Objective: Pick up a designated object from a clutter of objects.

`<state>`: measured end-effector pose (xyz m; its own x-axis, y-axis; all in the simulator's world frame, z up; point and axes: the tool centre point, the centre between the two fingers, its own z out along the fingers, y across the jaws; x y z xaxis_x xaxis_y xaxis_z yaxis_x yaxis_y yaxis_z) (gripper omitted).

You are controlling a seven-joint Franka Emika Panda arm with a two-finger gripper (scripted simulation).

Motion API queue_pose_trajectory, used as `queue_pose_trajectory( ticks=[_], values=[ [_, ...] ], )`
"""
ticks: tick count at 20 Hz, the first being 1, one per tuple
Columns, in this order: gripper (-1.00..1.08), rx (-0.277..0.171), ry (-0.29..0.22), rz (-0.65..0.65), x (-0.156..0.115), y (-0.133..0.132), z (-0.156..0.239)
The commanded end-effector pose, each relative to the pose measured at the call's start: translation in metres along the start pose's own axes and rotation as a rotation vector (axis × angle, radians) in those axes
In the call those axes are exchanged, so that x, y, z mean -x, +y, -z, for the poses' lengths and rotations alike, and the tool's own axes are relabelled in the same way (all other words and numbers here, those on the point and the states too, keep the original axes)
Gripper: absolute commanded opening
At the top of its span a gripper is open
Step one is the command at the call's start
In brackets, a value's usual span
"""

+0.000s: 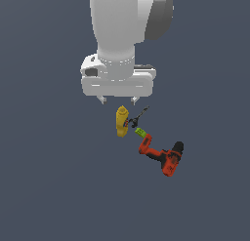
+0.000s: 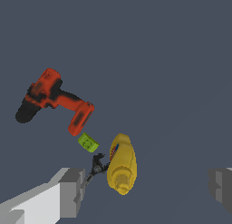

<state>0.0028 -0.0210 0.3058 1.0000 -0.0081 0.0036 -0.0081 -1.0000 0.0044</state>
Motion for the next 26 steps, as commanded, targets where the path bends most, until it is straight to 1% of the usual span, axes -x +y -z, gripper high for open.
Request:
queue_pose_trajectory(
  ticks=[1, 9, 14, 20, 26],
  values=[
    [1.08, 0.000, 0.000, 0.000, 0.000, 0.000, 0.000],
    [1.08, -0.008, 0.000, 0.015, 0.001, 0.000, 0.001],
    [1.08, -0.004, 0.001, 0.007, 0.000, -0.002, 0.000],
    [1.08, 0.010, 0.004, -0.022, -0.006, -0.009, -0.008],
    [1.08, 0.034, 0.011, -0.072, -0.017, -0.023, -0.023]
  ],
)
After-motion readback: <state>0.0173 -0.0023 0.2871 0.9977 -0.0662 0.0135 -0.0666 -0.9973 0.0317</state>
